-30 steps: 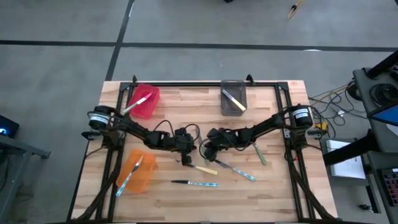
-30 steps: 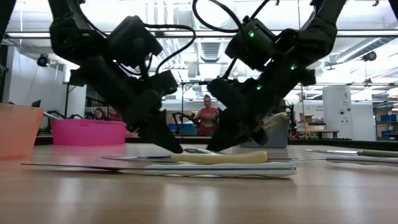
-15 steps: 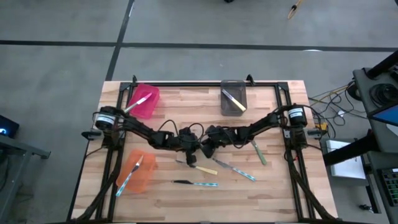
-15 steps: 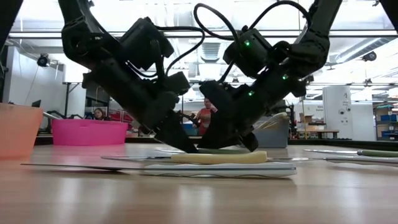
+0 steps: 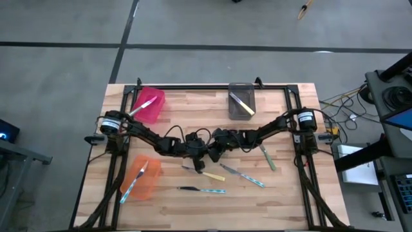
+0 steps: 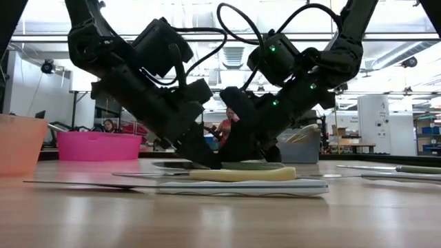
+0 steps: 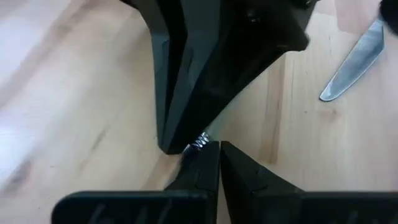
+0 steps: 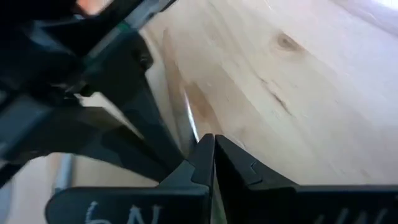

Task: Sort silverware by color (type)
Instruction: Put the left green knife into the red bin

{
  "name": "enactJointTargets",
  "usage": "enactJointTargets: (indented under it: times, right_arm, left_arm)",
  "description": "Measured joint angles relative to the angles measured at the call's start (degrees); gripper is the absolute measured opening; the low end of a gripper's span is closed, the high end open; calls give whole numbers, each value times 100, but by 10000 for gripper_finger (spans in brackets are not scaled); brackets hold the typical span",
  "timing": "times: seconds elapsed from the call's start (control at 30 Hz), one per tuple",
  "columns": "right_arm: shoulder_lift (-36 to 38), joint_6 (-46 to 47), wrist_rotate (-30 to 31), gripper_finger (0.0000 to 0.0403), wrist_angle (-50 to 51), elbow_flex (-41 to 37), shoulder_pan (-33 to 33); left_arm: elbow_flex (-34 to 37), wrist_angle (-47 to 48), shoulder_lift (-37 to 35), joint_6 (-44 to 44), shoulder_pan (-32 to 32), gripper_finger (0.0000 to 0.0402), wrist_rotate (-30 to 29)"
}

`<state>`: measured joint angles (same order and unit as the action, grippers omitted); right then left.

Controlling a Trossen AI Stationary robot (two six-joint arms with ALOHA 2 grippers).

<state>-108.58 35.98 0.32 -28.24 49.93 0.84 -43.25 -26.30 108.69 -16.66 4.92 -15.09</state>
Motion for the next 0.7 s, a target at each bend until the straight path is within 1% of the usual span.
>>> enactJointTargets:
  times: [0.07,0.23,0.53,0.63,0.7]
  right_arm:
    - [168,-89,-105,8,-22,-12,0]
    - [556,-211,-88,8,160,-33,0]
    - [614,-251,-15,8,339,-31,7]
    - [716,-273,-221,9,633,-42,17]
    - [844,-513,-449,9,903,-39,46]
  left_arm:
    - [11,94,-189,96,12,0,-103]
    - [22,309,-574,161,23,0,-221]
    - [31,634,-818,238,47,0,-250]
    - [30,839,-1035,264,64,0,-477]
    - [20,1101,-1182,371,63,0,-512]
